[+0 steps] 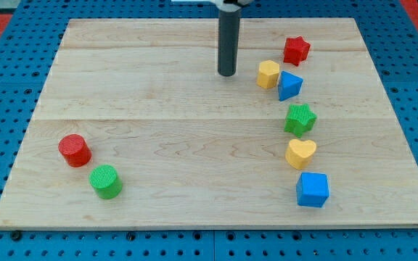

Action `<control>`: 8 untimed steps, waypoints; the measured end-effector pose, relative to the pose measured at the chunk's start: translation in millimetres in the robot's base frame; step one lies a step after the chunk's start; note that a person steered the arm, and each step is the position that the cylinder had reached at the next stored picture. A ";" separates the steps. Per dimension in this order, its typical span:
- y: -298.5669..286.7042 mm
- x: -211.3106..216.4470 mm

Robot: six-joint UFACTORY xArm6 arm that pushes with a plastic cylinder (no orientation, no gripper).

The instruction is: Push the red circle towards the center

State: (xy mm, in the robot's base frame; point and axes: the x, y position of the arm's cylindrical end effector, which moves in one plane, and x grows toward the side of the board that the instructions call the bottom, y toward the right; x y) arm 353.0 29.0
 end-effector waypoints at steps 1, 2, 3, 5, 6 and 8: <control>41.3 10.9; 66.8 -5.0; 78.6 -27.6; 37.7 -105.8; 3.3 -132.4; -142.6 -10.7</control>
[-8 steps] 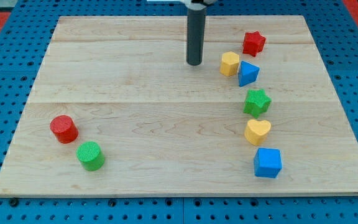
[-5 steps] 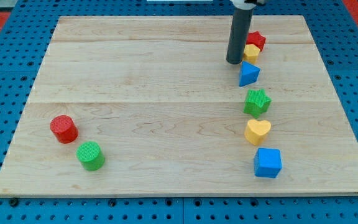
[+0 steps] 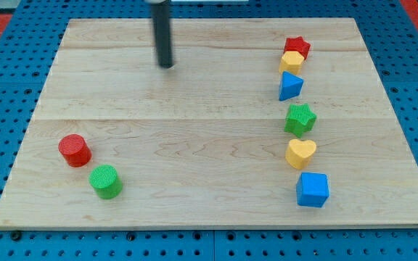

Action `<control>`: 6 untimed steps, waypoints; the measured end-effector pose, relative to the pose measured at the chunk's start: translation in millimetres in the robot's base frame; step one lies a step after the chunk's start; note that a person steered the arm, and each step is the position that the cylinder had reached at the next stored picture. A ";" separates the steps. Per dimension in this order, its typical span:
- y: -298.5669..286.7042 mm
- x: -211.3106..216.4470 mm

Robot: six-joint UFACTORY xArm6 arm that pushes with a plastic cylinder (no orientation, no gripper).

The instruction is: Push the red circle towards the center

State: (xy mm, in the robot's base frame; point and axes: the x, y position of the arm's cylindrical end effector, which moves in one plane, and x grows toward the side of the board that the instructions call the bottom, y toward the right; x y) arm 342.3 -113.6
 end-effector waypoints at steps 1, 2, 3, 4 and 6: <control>-87.4 -15.2; -148.6 20.2; -173.2 125.2; -107.5 222.5; -82.3 99.1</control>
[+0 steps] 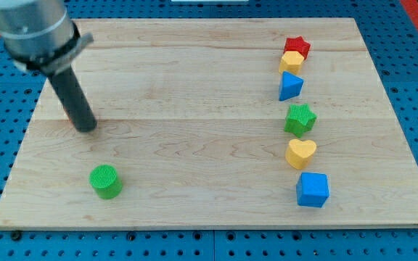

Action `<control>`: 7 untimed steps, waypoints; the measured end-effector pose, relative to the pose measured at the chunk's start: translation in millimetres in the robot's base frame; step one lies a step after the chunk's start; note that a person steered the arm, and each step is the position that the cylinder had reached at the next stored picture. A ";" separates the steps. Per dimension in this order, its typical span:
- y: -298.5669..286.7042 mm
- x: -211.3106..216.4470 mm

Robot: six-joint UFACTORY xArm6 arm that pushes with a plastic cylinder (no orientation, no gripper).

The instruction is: Push the red circle towards the center

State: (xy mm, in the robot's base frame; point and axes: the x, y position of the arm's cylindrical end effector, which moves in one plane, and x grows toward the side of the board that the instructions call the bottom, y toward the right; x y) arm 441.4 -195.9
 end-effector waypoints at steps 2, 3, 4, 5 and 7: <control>-34.0 -7.4; -63.8 -42.7; 0.2 -60.9; 54.4 -61.8; 110.3 -45.1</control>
